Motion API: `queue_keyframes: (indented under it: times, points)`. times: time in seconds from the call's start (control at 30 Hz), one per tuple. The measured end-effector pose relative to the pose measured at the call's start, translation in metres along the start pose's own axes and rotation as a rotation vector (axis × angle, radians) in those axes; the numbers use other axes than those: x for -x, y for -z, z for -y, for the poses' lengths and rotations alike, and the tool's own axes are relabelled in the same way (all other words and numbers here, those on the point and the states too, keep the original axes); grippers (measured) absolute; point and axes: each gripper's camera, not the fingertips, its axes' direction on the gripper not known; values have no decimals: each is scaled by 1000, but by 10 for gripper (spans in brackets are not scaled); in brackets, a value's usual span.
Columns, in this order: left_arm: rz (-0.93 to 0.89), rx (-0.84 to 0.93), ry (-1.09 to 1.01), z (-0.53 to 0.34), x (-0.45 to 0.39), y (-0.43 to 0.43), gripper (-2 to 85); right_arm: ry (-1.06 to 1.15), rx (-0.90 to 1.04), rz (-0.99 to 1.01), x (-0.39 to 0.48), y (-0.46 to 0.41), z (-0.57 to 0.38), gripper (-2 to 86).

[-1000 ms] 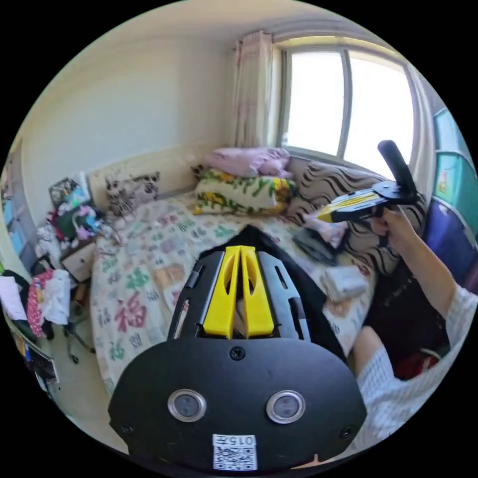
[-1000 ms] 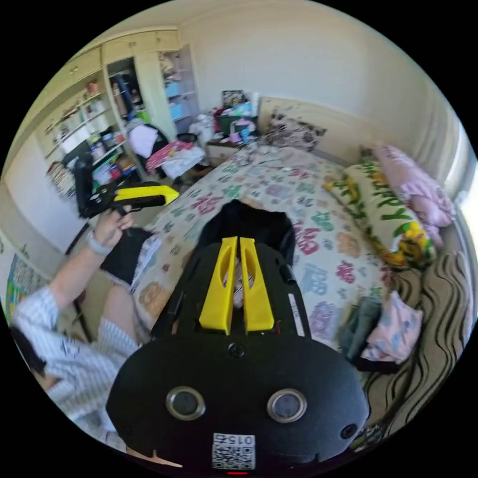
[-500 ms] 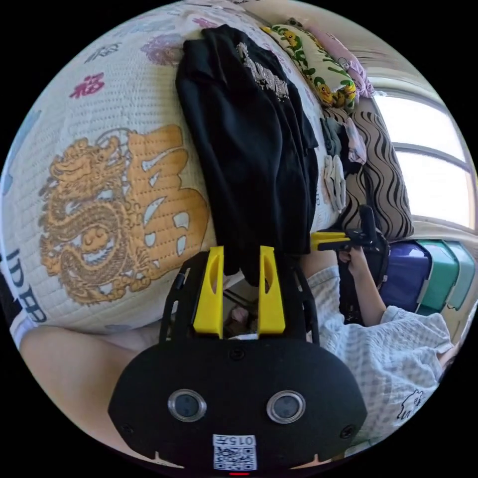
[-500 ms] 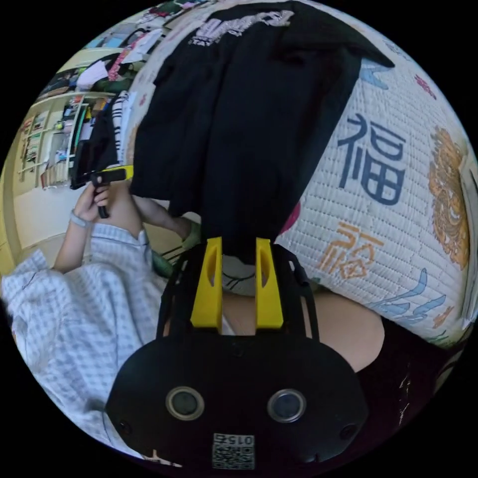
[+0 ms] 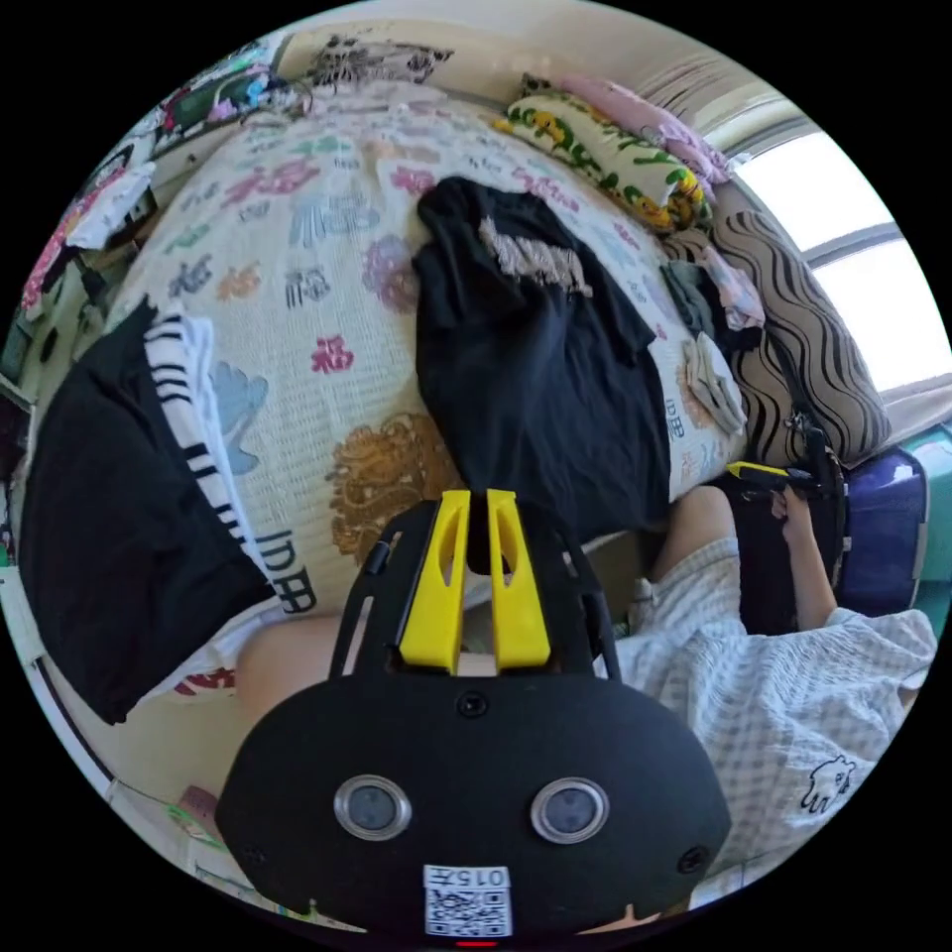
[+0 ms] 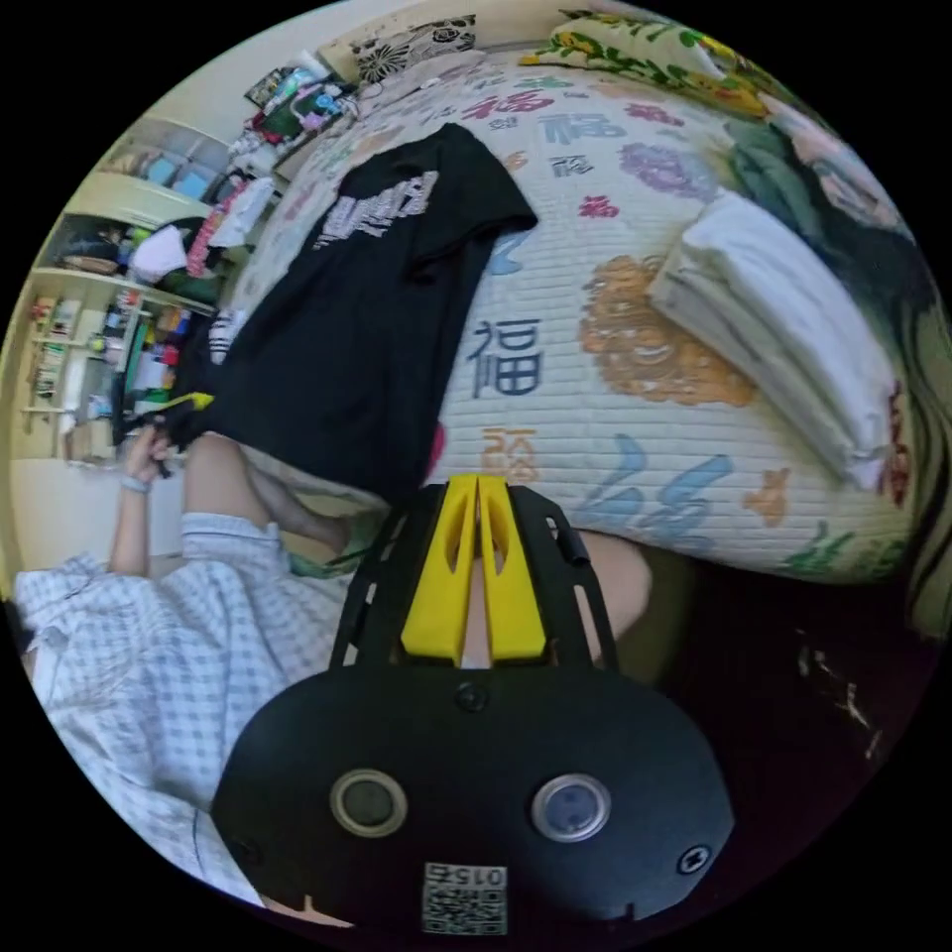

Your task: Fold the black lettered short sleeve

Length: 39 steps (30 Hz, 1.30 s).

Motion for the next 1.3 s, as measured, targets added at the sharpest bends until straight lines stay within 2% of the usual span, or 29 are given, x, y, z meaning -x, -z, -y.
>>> queue_keyframes:
  times: [0.1,0.23,0.27,0.33,0.4,0.5,0.67,0.73,0.8,0.87,1.03,1.17,1.3]
  points:
    - [-44,81,28,-2,13,-26,82,73,58,98,6,-21,8,42]
    - [-13,119,52,-11,22,-41,105,192,188,36,20,-55,19,64]
    - [-31,138,75,-13,28,-46,109,188,224,-11,18,-65,25,82]
    - [-76,135,108,-15,39,-52,113,141,263,31,7,-75,35,100]
    - [-93,111,155,-16,53,-57,121,49,294,114,-13,-86,48,92]
    - [-108,115,209,-12,70,-67,132,9,310,43,-28,-89,56,26]
    - [-178,177,229,1,87,-91,125,8,271,154,-48,-65,52,0]
    - [-220,212,232,6,92,-103,105,0,230,178,-57,-46,45,-1]
    - [-257,227,200,8,96,-105,42,-23,164,195,-72,-16,34,-3]
    - [-345,200,168,5,96,-98,31,-44,109,186,-83,9,25,-3]
    - [-435,61,161,-18,104,-57,5,-77,13,126,-105,64,10,-4]
    - [-277,30,259,-36,119,-41,19,-75,46,45,-111,72,16,-4]
    - [-320,75,239,-28,106,-54,100,-51,101,-60,-114,74,29,-4]
